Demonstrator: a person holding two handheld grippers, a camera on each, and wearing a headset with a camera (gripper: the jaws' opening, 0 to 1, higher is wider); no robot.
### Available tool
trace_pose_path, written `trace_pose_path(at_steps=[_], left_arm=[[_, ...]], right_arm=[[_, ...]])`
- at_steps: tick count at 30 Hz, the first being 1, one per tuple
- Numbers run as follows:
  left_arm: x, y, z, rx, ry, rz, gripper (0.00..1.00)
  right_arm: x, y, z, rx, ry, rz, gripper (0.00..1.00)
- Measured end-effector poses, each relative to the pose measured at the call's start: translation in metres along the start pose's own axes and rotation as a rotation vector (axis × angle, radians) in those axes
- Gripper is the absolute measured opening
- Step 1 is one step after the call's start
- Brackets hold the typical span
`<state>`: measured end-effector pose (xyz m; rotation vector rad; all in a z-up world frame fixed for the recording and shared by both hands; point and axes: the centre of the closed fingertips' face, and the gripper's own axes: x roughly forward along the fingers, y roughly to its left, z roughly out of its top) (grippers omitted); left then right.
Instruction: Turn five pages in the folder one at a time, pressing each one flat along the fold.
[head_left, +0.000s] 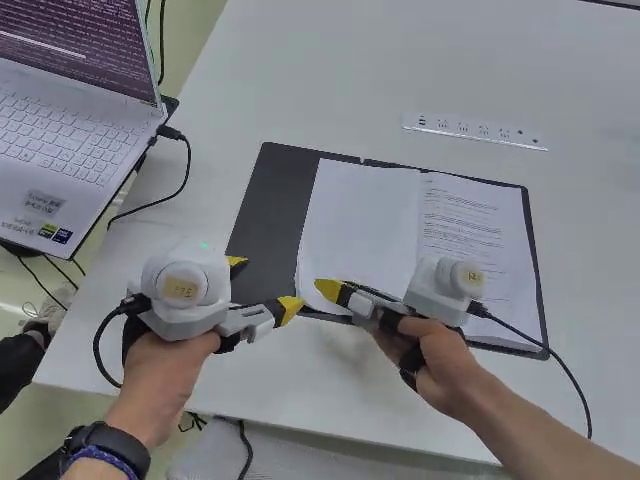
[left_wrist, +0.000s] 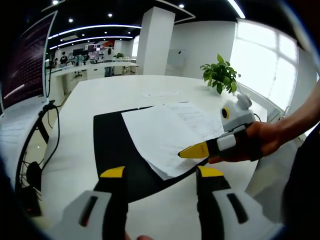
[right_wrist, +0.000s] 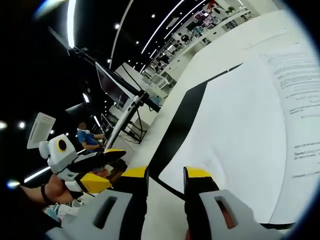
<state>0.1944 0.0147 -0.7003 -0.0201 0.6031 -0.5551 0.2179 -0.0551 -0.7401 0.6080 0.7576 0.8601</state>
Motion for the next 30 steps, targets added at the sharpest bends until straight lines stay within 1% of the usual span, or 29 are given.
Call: trace_pose_path(at_steps=[4,8,12,16,19,21,23,24,26,28,30], left_arm=[[0.012,-0.001,0.003,0.01,-0.002,-0.016,0.47],[0.024,-0.005,0.003,0.031,0.005,-0.035,0.42],[0.035,-0.007,-0.001,0.05,0.018,-0.058,0.34],[0.046,-0.011,-0.005,0.066,0.033,-0.083,0.28],[0.054,-0.014,-0.01,0.078,0.048,-0.098,0.23],[0.06,-0.016,-0.015,0.089,0.064,-0.111,0.18],[0.063,-0.018,-0.018,0.086,0.072,-0.119,0.15],[0.065,-0.018,-0.02,0.083,0.076,-0.121,0.13],[0.071,-0.014,-0.026,0.076,0.088,-0.117,0.09],[0.073,-0.014,-0.029,0.056,0.098,-0.121,0.07],[0.076,-0.012,-0.034,0.051,0.106,-0.116,0.05]], right_arm=[[-0.018,-0.006,0.009,-0.022,-0.029,-0.022,0.25],[-0.036,-0.014,0.016,-0.029,-0.052,-0.048,0.24],[-0.051,-0.023,0.02,-0.017,-0.084,-0.077,0.23],[-0.062,-0.031,0.02,-0.003,-0.102,-0.104,0.22],[-0.068,-0.035,0.018,0.012,-0.114,-0.116,0.21],[-0.071,-0.035,0.016,0.017,-0.117,-0.124,0.21],[-0.074,-0.038,0.015,0.027,-0.125,-0.134,0.21],[-0.075,-0.038,0.014,0.035,-0.13,-0.135,0.2],[-0.076,-0.04,0.013,0.044,-0.133,-0.138,0.2],[-0.076,-0.042,0.012,0.043,-0.126,-0.144,0.2],[-0.076,-0.043,0.012,0.05,-0.128,-0.148,0.19]])
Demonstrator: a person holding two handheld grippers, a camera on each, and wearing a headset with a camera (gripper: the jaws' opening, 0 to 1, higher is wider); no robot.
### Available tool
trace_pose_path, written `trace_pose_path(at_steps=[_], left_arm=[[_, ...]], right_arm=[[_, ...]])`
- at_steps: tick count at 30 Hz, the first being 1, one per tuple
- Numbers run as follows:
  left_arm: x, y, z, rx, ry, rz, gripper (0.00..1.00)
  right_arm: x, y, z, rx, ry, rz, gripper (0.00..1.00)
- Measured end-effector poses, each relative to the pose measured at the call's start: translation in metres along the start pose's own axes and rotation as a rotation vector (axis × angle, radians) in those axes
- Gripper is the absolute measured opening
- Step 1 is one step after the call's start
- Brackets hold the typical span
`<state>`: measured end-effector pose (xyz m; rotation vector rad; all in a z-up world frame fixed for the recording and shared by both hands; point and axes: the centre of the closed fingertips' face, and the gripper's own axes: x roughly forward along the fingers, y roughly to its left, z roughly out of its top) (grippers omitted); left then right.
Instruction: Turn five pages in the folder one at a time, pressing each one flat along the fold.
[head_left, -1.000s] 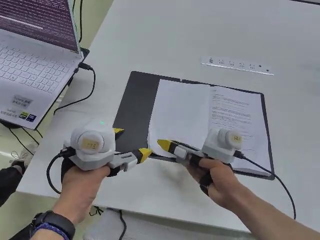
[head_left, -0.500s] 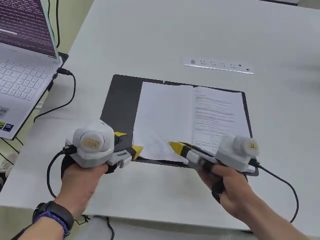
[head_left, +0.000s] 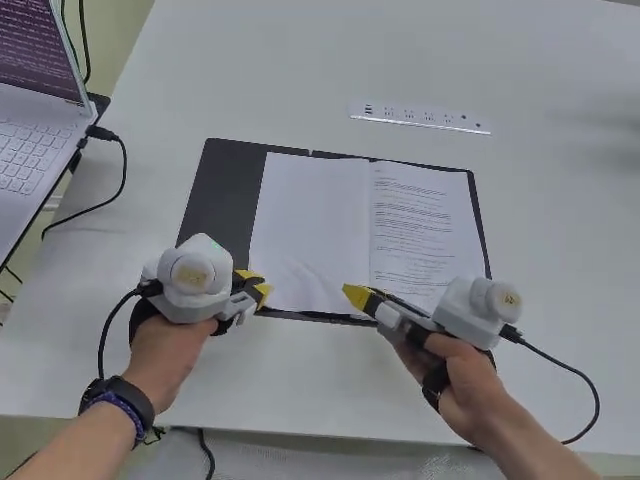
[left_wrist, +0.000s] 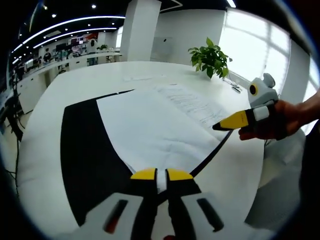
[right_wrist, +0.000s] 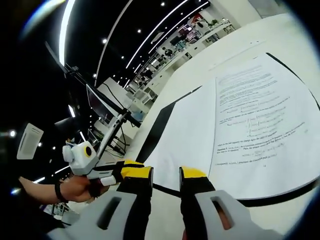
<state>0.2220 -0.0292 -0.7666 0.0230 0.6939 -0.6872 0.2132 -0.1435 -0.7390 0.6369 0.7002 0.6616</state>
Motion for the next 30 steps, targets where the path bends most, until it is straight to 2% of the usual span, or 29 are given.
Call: trace_pose_path(at_steps=[5,7,8,9,13,22,30], left_arm=[[0.003,0.005,-0.013,-0.018,0.032,0.018,0.02],[0.001,0.013,-0.027,-0.015,0.089,0.061,0.0],[0.0,0.016,-0.03,-0.033,0.086,0.074,0.0],[0.003,0.013,-0.024,-0.073,0.047,0.051,0.0],[0.002,0.014,-0.025,-0.046,0.061,0.055,0.0],[0.003,0.014,-0.025,-0.053,0.062,0.045,0.0],[0.003,0.014,-0.025,-0.065,0.067,0.047,0.0]], right_arm=[[-0.001,-0.001,-0.001,0.001,0.001,-0.003,0.18],[0.0,-0.002,-0.003,0.001,0.006,-0.004,0.18],[0.0,-0.002,-0.003,-0.001,0.009,-0.003,0.18],[0.001,-0.003,-0.004,-0.003,0.01,-0.004,0.18],[0.003,-0.004,-0.003,-0.016,0.014,-0.006,0.17],[0.01,-0.013,0.004,-0.034,0.024,-0.019,0.14],[0.026,-0.029,0.03,-0.048,0.016,-0.032,0.11]])
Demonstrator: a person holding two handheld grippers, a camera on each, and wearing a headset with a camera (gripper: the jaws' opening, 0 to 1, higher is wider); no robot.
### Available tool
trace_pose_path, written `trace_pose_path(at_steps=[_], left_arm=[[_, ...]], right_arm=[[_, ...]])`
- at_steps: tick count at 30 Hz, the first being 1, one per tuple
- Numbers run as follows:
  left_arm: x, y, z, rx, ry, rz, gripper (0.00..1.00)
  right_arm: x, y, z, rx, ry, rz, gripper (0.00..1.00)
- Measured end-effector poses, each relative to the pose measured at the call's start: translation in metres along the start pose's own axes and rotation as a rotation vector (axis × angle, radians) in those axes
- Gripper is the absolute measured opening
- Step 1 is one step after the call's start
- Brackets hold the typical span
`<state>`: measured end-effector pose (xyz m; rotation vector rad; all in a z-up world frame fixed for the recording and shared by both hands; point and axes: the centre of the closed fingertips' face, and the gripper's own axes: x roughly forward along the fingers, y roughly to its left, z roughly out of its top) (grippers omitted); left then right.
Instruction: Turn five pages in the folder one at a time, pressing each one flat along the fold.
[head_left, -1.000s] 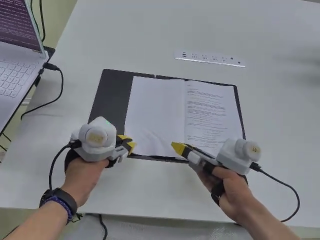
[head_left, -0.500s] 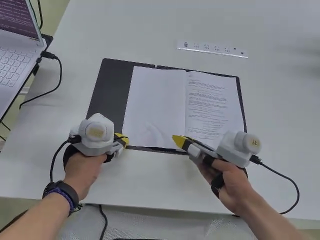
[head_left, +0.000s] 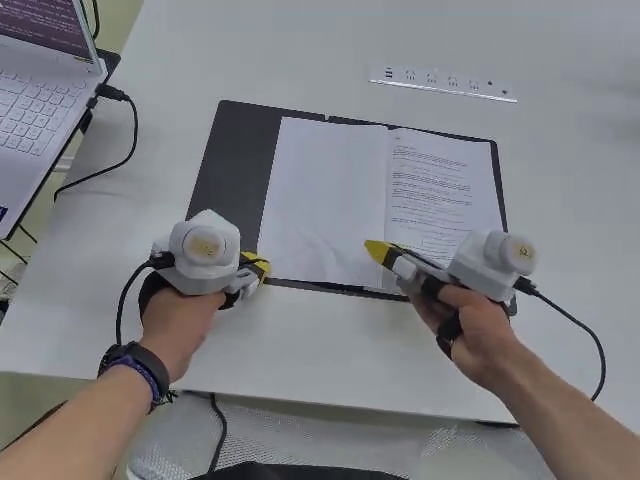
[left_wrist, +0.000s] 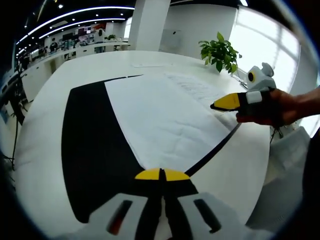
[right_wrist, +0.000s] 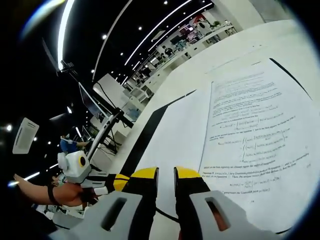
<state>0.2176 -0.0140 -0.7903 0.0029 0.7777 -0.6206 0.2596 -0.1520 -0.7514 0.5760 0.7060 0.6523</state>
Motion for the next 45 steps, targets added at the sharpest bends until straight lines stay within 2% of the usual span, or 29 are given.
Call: trace_pose_path(at_steps=[6,10,12,18,24,27,33,40,45], left_arm=[[0.001,0.0,0.001,-0.013,-0.004,0.002,0.0],[0.001,0.0,0.001,-0.017,-0.003,0.002,0.0],[0.002,0.0,0.001,-0.022,-0.003,0.002,0.0],[0.002,0.0,0.001,-0.018,0.0,-0.003,0.0],[0.002,0.001,0.0,-0.021,0.001,-0.002,0.0],[0.003,0.0,0.0,0.002,0.014,-0.004,0.0],[-0.002,-0.005,0.002,0.005,0.017,-0.014,0.0],[-0.004,-0.007,0.004,0.005,0.015,-0.015,0.0],[-0.002,-0.004,0.005,0.01,0.016,-0.019,0.0]], right_arm=[[0.015,-0.013,0.025,-0.013,-0.023,-0.004,0.08],[0.022,-0.022,0.036,-0.006,-0.033,-0.013,0.08],[0.022,-0.019,0.036,0.003,-0.044,-0.014,0.07],[0.03,-0.02,0.044,-0.005,-0.033,-0.011,0.06],[0.035,-0.026,0.048,0.01,-0.032,-0.018,0.05],[0.036,-0.028,0.047,0.015,-0.028,-0.018,0.04],[0.038,-0.034,0.047,0.024,-0.024,-0.03,0.0],[0.042,-0.036,0.055,0.043,-0.043,-0.02,0.0],[0.049,-0.043,0.066,0.047,-0.069,-0.041,0.0]])
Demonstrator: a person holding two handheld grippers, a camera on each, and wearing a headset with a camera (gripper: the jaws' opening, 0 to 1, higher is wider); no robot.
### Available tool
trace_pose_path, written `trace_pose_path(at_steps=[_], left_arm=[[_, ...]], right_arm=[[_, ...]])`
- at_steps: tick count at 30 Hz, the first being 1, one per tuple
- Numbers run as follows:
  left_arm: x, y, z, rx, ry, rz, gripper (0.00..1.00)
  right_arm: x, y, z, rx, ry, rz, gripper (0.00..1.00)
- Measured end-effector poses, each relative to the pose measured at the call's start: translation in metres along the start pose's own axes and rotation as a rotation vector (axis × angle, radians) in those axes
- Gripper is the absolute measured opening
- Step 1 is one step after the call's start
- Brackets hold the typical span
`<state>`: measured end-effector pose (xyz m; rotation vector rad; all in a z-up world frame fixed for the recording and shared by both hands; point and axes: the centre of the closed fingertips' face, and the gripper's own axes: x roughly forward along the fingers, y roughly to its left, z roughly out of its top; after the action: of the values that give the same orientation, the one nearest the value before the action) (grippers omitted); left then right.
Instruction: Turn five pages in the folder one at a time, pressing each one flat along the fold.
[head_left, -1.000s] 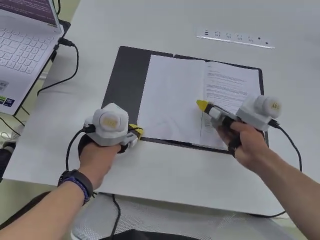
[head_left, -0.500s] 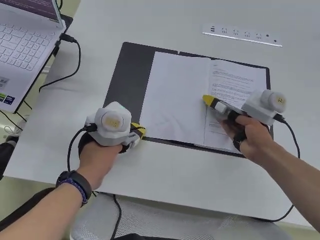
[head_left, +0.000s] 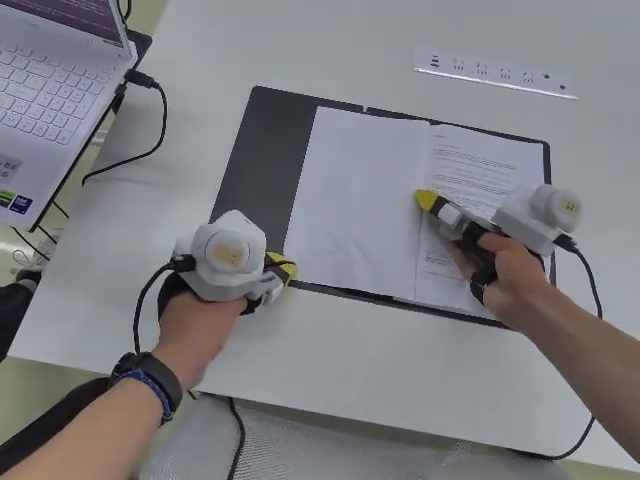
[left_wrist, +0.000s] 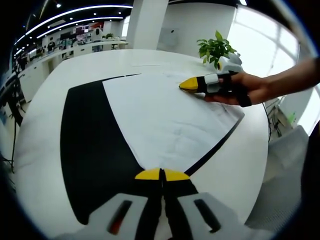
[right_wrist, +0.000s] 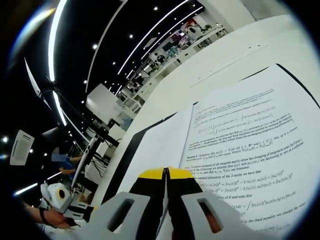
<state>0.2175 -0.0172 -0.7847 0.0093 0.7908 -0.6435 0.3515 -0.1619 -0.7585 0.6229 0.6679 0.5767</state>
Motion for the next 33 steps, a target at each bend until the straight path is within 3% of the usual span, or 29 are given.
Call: trace_pose_path(at_steps=[12,24,33], left_arm=[[0.004,0.006,-0.002,0.008,-0.008,0.011,0.0],[0.005,0.007,-0.002,0.001,-0.014,0.023,0.0],[0.005,0.006,-0.002,-0.005,-0.015,0.025,0.0]], right_arm=[[0.014,-0.009,0.015,0.023,-0.042,-0.014,0.0],[0.031,-0.022,0.038,0.079,-0.142,-0.061,0.0],[0.043,-0.028,0.051,0.103,-0.165,-0.083,0.0]])
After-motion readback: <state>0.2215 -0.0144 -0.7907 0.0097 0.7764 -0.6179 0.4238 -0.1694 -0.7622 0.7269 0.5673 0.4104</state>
